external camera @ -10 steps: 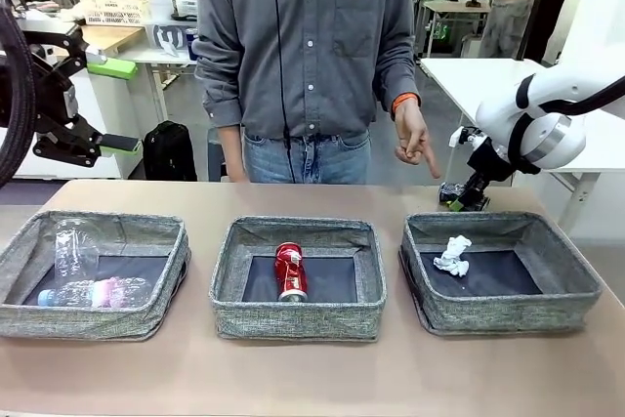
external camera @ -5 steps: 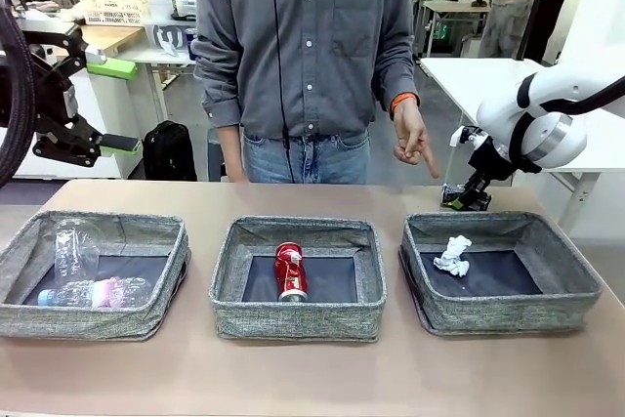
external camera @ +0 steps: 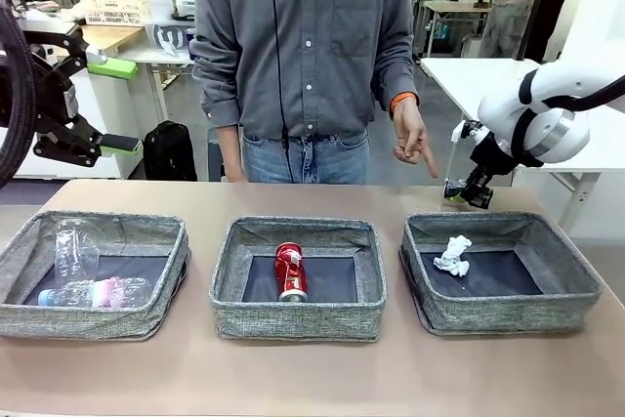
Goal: Sort the waste into the appropriate baskets.
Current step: Pick up the waste item pointed out by the person.
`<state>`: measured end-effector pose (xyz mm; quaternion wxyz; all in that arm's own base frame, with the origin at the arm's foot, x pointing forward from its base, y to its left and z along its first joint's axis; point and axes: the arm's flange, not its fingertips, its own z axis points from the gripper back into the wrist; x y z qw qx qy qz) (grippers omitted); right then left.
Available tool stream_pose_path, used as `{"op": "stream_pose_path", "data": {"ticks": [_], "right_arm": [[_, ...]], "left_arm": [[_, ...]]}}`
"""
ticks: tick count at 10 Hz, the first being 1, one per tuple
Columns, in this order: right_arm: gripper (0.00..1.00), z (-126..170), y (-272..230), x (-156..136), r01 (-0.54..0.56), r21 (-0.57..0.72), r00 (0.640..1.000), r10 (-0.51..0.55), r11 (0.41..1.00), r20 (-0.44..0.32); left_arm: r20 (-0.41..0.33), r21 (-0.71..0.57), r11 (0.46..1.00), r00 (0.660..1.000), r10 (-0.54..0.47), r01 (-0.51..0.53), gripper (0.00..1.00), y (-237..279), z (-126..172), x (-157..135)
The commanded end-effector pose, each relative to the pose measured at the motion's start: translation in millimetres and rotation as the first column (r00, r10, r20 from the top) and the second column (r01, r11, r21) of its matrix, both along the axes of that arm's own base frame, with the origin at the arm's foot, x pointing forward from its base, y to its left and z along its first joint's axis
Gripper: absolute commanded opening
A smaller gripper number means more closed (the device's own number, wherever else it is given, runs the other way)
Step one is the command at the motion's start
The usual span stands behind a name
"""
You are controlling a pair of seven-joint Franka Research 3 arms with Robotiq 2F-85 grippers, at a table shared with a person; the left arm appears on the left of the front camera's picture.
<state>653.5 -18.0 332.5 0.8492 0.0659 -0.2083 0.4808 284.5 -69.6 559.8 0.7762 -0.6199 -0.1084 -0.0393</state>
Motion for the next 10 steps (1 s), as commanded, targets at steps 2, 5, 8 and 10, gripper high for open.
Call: {"op": "stream_pose_path", "data": {"ticks": [2,5,8,10], "right_arm": [[0.0,128.2,27.4,-44.3,0.282,-0.154,0.951,-0.297,0.947,-0.082],[0.0,179.5,56.6,-134.9,0.411,-0.222,0.911,-0.405,0.884,0.076],[0.0,198.6,50.6,-136.6,0.413,-0.183,0.911,-0.404,0.892,0.087],[0.0,198.6,50.6,-136.6,0.413,-0.183,0.911,-0.404,0.892,0.087]], "left_arm": [[0.02,-0.021,1.0,1.0,-0.006,0.007,1.0,0.1,1.5,0.8],[0.02,-0.021,1.0,1.0,-0.006,0.007,1.0,0.1,1.5,0.8],[0.02,-0.021,1.0,1.0,-0.006,0.007,1.0,0.1,1.5,0.8],[0.02,-0.021,1.0,1.0,-0.006,0.007,1.0,0.1,1.5,0.8]]}}
